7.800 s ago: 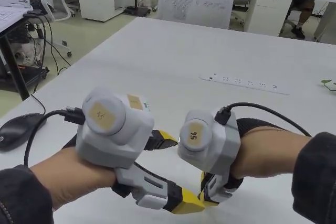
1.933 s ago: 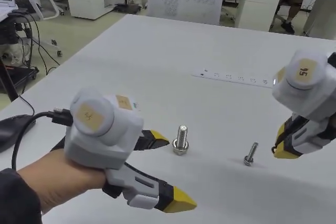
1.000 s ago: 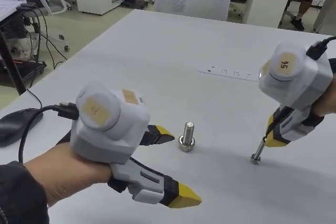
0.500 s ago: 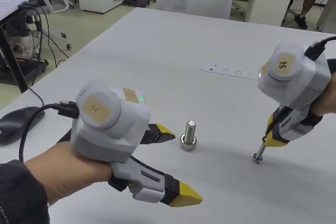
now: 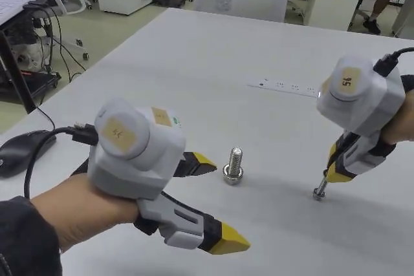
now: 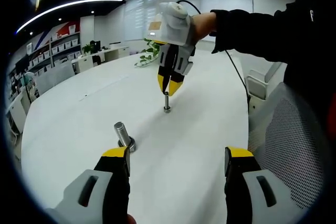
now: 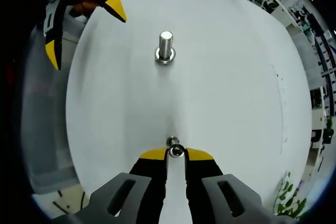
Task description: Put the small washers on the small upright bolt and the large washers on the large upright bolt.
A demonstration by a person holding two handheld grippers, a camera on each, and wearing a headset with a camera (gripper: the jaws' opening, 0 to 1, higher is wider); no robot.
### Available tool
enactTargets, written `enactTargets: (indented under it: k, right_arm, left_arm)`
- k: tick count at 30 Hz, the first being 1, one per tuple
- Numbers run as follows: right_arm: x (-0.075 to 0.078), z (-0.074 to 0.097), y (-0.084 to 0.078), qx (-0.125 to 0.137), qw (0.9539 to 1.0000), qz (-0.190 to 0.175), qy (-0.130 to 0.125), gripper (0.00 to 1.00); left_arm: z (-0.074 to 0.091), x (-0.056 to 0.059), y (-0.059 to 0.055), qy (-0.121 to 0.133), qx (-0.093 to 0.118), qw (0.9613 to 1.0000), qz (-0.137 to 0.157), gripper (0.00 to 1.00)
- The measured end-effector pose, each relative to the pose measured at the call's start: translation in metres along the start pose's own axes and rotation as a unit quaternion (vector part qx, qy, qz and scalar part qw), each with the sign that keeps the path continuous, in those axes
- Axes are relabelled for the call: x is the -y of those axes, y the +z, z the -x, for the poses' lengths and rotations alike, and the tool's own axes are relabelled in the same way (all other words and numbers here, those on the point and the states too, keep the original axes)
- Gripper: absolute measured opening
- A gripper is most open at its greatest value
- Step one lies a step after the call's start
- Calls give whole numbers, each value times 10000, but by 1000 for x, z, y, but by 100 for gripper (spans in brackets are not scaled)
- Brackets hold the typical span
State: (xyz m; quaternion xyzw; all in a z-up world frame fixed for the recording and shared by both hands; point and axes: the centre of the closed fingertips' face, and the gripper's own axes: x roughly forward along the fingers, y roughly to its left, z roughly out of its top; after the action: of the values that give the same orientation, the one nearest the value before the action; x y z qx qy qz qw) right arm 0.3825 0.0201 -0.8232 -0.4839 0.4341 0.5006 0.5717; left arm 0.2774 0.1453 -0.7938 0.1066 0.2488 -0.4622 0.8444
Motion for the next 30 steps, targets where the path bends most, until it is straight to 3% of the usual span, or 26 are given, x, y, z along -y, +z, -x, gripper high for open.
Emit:
enactTargets:
  k: [30]
  right_arm:
    - [-5, -35, -7, -108, 9997, -113, 213, 13]
  left_arm:
    - [-1, 2, -2, -10, -36, 10000, 23, 73]
